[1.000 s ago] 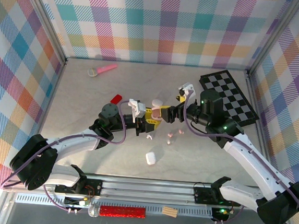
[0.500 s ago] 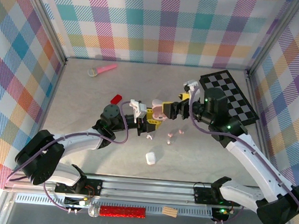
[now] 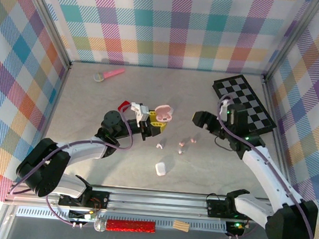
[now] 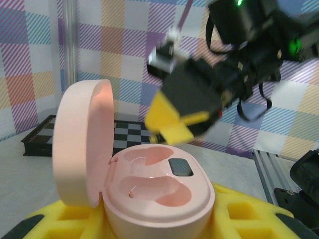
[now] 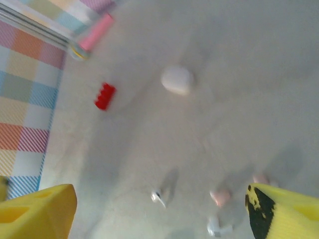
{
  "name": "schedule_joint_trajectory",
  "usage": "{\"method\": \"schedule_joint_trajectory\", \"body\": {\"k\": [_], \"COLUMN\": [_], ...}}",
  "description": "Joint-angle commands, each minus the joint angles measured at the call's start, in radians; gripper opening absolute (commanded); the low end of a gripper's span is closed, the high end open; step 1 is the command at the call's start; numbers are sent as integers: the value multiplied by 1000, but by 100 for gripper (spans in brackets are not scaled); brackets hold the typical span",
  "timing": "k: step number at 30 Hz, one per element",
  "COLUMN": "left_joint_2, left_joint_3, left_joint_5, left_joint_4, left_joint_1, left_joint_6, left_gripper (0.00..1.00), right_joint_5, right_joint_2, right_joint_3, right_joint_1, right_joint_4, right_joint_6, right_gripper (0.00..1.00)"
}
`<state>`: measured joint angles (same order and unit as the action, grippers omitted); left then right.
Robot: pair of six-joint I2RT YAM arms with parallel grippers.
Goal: Insert the wireless bluetooth earbuds into the charging case
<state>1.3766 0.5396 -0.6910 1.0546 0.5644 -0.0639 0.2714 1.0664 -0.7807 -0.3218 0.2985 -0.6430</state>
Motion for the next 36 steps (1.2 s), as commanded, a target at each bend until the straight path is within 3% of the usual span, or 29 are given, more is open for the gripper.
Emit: {"method": "schedule_joint_trajectory", "body": {"k": [1,6,12,22,36], "left_joint_2": [-30,-33,-43,-45,-53], "left_joint_3": [-15,-16,-21,-21,-25], "left_joint_5": [-22,-19,-13,-16,-22], "left_joint_4": [66,59,58,58,44], "left_joint_1": [-19,-23,-23,-23,-24], "left_joint_6": [-11,-10,-10,-10,-5], "left_gripper": [38,38,38,38,38], "right_joint_5": [105,136,87,71,61], "right_joint_2": [40,155,290,448,550], "right_joint_3": [107,172,183,153,108], "right_joint_1": [-1,-47,-104,-135,-134], "right_joint_4": [-101,-215,-307,-378,-402], "right_joint_6": [-252,-374,-433,-441,-411], "right_gripper": [76,55,44,39,37]}}
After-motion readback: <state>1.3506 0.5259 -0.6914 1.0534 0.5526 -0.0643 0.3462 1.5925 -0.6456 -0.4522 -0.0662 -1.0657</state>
